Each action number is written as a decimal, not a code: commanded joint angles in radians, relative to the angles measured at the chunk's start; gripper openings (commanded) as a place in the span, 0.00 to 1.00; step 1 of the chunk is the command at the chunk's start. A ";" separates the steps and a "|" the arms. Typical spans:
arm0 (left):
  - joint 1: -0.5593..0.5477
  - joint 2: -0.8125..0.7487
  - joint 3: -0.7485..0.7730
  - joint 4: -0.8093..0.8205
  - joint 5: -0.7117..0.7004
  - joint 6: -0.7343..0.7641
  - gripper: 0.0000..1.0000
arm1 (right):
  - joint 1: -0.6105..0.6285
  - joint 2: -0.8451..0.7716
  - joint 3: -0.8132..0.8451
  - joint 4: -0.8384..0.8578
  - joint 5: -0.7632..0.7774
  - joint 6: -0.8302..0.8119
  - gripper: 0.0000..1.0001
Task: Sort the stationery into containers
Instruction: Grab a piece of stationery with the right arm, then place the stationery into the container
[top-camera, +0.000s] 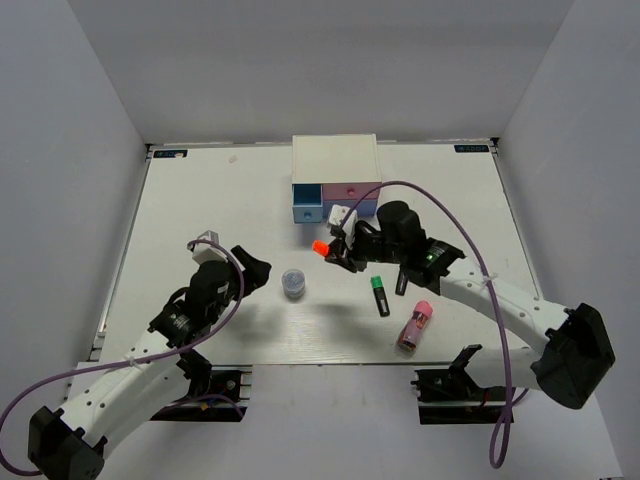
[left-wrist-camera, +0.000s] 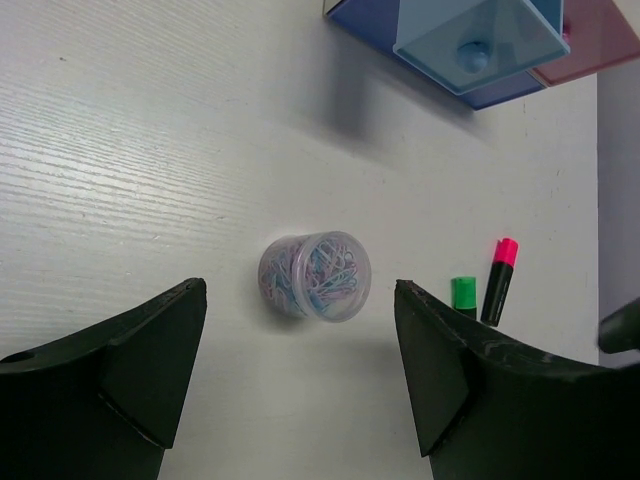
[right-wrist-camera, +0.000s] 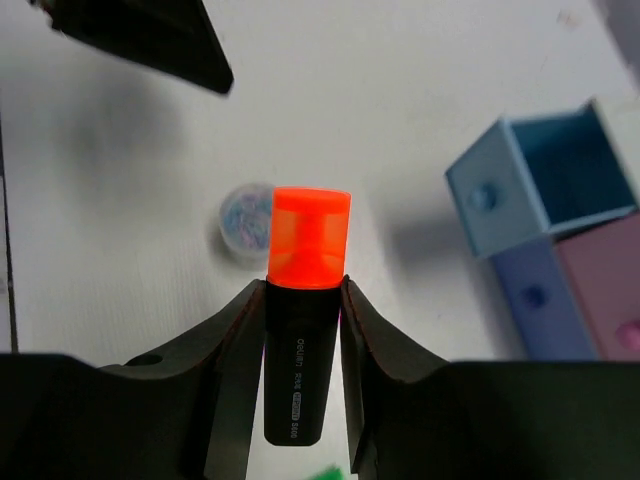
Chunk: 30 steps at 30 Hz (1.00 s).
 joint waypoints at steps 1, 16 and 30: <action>-0.003 -0.001 -0.002 0.029 0.011 0.004 0.86 | -0.019 -0.007 0.047 0.156 -0.151 -0.074 0.00; -0.003 -0.010 -0.022 0.049 0.020 0.004 0.86 | -0.148 0.350 0.389 0.478 -0.454 -0.132 0.00; -0.003 0.010 -0.031 0.068 0.011 0.013 0.86 | -0.257 0.625 0.548 0.628 -0.783 -0.095 0.01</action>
